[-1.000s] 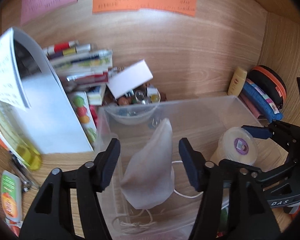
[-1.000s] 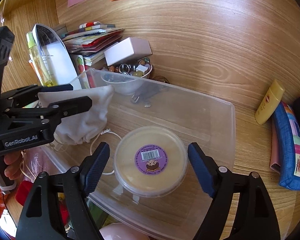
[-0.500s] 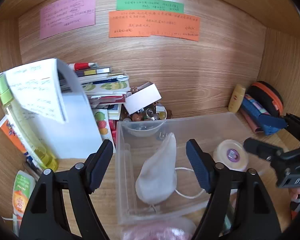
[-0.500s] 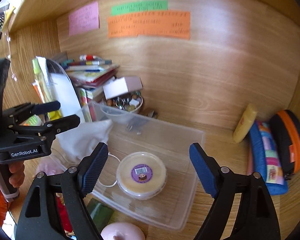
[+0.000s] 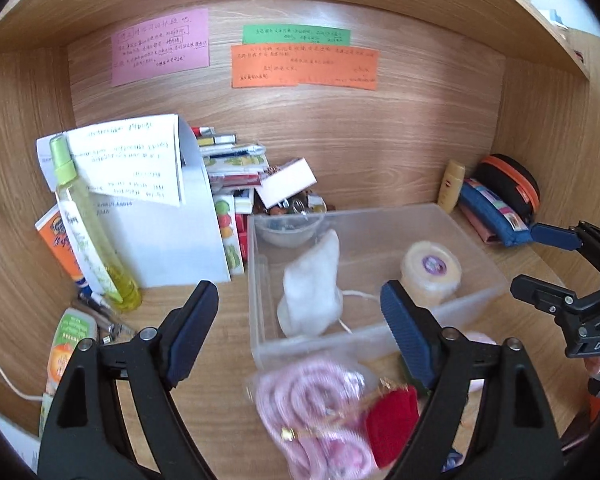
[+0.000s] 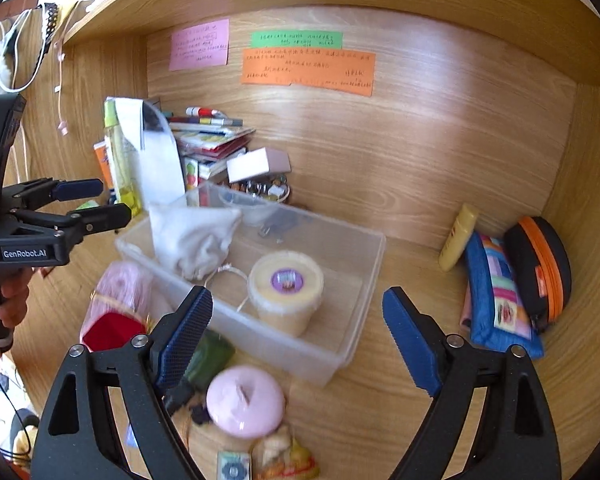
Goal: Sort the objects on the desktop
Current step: 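Move both open grippers toward the red pouch and pink jar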
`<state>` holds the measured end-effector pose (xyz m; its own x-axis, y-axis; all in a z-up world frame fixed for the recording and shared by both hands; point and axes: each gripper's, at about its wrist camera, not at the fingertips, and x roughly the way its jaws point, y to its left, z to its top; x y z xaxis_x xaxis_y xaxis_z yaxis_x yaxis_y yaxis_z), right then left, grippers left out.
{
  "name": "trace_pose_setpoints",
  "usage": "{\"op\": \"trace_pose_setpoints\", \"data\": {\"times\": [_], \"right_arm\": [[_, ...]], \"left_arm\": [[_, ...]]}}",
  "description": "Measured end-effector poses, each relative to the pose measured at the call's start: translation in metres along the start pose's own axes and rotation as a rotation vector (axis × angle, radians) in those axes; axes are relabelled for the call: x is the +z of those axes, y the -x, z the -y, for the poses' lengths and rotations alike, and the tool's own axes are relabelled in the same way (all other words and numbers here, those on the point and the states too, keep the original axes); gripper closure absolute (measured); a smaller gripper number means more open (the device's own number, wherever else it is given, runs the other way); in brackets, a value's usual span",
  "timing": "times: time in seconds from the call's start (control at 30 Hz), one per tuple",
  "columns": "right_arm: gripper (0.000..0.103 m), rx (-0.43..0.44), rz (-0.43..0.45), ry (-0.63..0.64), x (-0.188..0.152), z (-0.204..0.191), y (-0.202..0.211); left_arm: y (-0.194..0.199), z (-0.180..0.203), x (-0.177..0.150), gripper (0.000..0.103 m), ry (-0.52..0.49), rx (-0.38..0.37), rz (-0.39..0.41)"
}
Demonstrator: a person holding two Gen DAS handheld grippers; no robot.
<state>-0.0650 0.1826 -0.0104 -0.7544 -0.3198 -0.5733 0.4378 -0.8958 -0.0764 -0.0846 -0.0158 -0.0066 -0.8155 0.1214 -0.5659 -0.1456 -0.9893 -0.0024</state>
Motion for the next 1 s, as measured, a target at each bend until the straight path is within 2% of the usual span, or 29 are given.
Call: {"op": "trace_pose_setpoints", "data": {"times": [0.2, 0.53, 0.83, 0.93, 1.0], "right_arm": [[0.018, 0.023, -0.039, 0.030, -0.021, -0.007, 0.004], [0.018, 0.079, -0.159, 0.041, -0.061, -0.015, -0.026], [0.018, 0.179, -0.227, -0.021, -0.074, -0.010, -0.046], [0.020, 0.185, -0.233, -0.027, -0.077, -0.011, -0.051], [0.021, 0.192, -0.236, -0.028, -0.079, -0.012, -0.053]], "left_arm": [[0.006, 0.016, -0.022, 0.018, -0.059, 0.046, -0.016], [0.007, 0.029, -0.049, 0.018, -0.052, 0.005, -0.081], [0.004, 0.040, -0.063, 0.018, -0.051, -0.042, -0.121], [0.001, 0.045, -0.068, 0.019, -0.062, -0.046, -0.131], [0.000, 0.049, -0.070, 0.024, -0.069, -0.054, -0.136]]}}
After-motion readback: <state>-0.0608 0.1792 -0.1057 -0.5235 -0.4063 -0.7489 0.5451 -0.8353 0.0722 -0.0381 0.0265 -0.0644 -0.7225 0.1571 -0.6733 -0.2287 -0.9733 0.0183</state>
